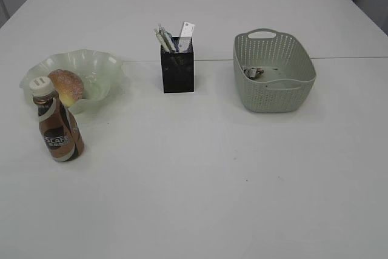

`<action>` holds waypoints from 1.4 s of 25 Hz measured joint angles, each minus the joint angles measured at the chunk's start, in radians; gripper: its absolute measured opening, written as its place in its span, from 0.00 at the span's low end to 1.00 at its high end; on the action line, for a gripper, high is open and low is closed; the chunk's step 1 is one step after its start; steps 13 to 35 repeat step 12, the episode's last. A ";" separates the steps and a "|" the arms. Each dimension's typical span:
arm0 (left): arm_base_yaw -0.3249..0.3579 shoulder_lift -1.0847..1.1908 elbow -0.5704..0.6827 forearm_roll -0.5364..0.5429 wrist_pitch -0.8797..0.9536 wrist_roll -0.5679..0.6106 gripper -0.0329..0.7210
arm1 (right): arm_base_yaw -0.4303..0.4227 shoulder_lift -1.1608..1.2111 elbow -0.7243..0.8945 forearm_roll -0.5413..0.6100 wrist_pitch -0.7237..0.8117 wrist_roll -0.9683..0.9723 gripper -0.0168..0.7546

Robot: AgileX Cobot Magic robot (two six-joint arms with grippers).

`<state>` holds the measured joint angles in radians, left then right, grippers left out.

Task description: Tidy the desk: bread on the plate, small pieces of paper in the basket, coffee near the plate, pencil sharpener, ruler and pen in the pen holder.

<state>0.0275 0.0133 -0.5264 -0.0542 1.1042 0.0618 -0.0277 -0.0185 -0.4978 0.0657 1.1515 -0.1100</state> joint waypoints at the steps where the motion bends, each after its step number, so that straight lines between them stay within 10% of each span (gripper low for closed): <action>1: 0.000 0.000 0.000 0.000 0.000 0.000 0.62 | 0.000 0.000 0.000 0.000 0.000 0.000 0.66; 35: 0.000 0.000 0.000 -0.016 0.000 0.000 0.62 | 0.000 0.000 0.000 0.000 0.000 0.000 0.66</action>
